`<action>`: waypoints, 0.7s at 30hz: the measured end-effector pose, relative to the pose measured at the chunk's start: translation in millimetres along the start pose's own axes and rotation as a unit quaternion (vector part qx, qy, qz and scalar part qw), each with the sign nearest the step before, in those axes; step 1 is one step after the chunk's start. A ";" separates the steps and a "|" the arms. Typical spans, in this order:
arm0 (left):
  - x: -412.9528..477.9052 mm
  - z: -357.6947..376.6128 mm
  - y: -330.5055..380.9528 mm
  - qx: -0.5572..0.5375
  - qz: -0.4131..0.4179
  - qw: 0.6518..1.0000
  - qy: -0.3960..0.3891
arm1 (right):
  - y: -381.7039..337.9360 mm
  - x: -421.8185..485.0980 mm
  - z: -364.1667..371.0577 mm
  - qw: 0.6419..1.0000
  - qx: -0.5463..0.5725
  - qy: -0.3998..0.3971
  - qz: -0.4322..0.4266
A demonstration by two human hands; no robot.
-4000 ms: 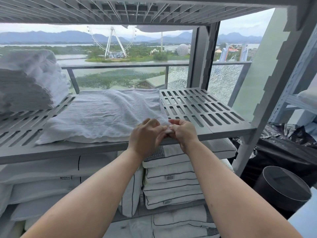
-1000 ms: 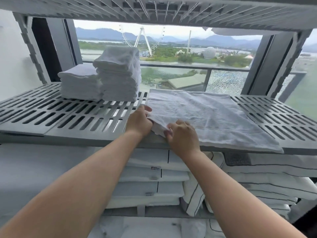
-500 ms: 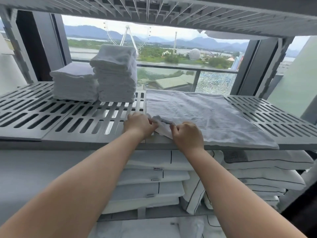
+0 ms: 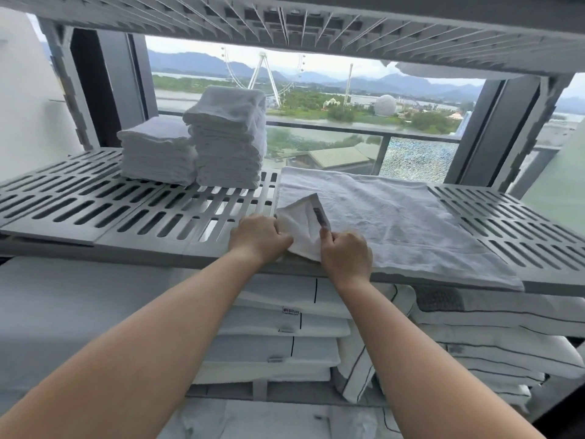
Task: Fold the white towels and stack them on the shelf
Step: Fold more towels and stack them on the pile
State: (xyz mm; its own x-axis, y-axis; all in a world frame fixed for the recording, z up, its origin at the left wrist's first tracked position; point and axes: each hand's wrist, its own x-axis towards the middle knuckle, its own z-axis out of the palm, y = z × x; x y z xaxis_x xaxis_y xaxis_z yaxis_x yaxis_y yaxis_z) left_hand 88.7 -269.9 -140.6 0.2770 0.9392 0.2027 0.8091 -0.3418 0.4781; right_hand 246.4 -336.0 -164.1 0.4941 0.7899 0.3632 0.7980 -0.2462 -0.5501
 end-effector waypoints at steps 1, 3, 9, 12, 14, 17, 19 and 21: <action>-6.4 -3.5 -1.1 0.015 -0.004 1.000 -0.007 | 0.8 -1.4 -0.4 1.000 -0.012 0.002 -0.019; -17.5 -10.5 -5.6 0.048 -0.002 0.998 -0.032 | 2.5 -5.8 -0.5 0.994 -0.048 0.021 -0.093; -38.5 -27.7 -22.5 0.062 0.008 0.997 0.051 | 9.4 -18.9 1.8 0.968 -0.088 0.020 -0.235; -43.4 -25.7 -28.2 0.074 0.028 0.994 0.069 | 13.1 -18.2 1.5 0.969 -0.067 0.010 -0.237; -44.8 -22.0 -29.5 0.066 0.055 0.994 0.073 | 14.9 -18.6 1.7 0.968 -0.060 0.010 -0.245; -45.2 -15.4 -30.0 0.048 0.123 0.990 0.055 | 20.6 -22.4 2.3 0.964 -0.039 0.030 -0.260; -45.3 -11.6 -28.6 0.027 0.153 0.987 0.047 | 24.6 -24.6 3.7 0.962 -0.020 0.050 -0.267; -44.1 -8.4 -27.3 0.019 0.164 0.986 0.037 | 26.6 -24.6 6.3 0.960 -0.004 0.069 -0.270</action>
State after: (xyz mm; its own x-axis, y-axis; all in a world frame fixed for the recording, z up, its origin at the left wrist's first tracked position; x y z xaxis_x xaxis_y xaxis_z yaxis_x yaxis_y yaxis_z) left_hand 50.0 -302.3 -155.4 0.4894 0.7731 0.4036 0.7015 -0.6239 0.3444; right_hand 253.2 -358.5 -192.4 0.0490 0.7219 0.6903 0.9529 0.1734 -0.2489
